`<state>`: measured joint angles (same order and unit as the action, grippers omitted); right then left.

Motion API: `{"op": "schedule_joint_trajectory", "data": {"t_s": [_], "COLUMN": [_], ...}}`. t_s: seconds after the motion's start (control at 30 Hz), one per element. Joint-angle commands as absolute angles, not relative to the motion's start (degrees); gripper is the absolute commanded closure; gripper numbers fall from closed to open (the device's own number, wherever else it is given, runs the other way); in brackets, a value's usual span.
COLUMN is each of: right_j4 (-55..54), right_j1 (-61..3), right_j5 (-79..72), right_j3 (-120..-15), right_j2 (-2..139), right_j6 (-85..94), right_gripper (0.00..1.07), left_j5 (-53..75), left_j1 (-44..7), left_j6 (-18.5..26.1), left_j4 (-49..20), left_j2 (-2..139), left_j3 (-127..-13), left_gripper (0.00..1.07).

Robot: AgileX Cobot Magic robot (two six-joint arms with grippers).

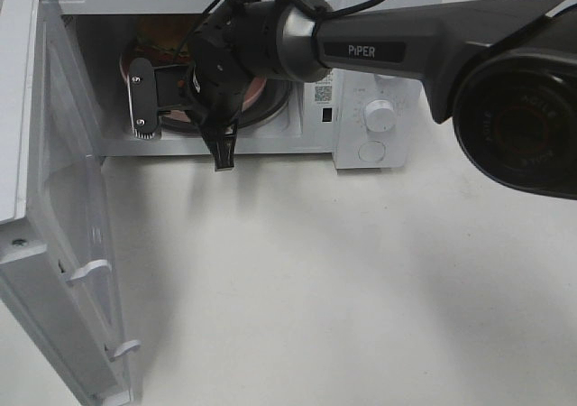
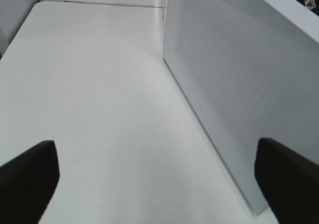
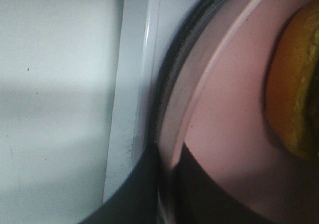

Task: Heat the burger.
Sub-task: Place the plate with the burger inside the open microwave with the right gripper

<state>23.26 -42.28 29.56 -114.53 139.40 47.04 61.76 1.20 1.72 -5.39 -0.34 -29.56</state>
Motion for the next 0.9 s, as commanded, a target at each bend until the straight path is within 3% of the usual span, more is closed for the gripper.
{"op": "schedule_joint_trajectory", "data": {"t_s": [0.03, 0.47, 0.53, 0.7, 0.9], "right_j4": [24.58, 24.47, 23.61, 23.43, 23.43], "right_j1": [-42.0, -42.0, -42.0, -42.0, -42.0], "right_j5": [25.78, 25.9, 26.7, 26.99, 27.67], "right_j3": [-115.85, -115.85, -115.85, -115.85, -115.85], "right_j2": [139.11, 139.4, 139.46, 139.46, 139.46], "right_j6": [46.75, 46.58, 46.47, 45.26, 43.32], "right_gripper": [1.06, 0.92, 0.82, 0.73, 0.73], "left_j5": [61.25, 61.25, 61.25, 61.25, 61.25], "left_j1": [1.26, 1.26, 1.26, 1.26, 1.26], "left_j6": [1.55, 1.55, 1.55, 1.55, 1.55], "left_j4": [-5.61, -5.61, -5.61, -5.61, -5.61], "left_j2": [-1.32, -1.32, -1.32, -1.32, -1.32], "left_j3": [-29.62, -29.62, -29.62, -29.62, -29.62], "left_gripper": [0.07, 0.07, 0.07, 0.07, 0.07]}}
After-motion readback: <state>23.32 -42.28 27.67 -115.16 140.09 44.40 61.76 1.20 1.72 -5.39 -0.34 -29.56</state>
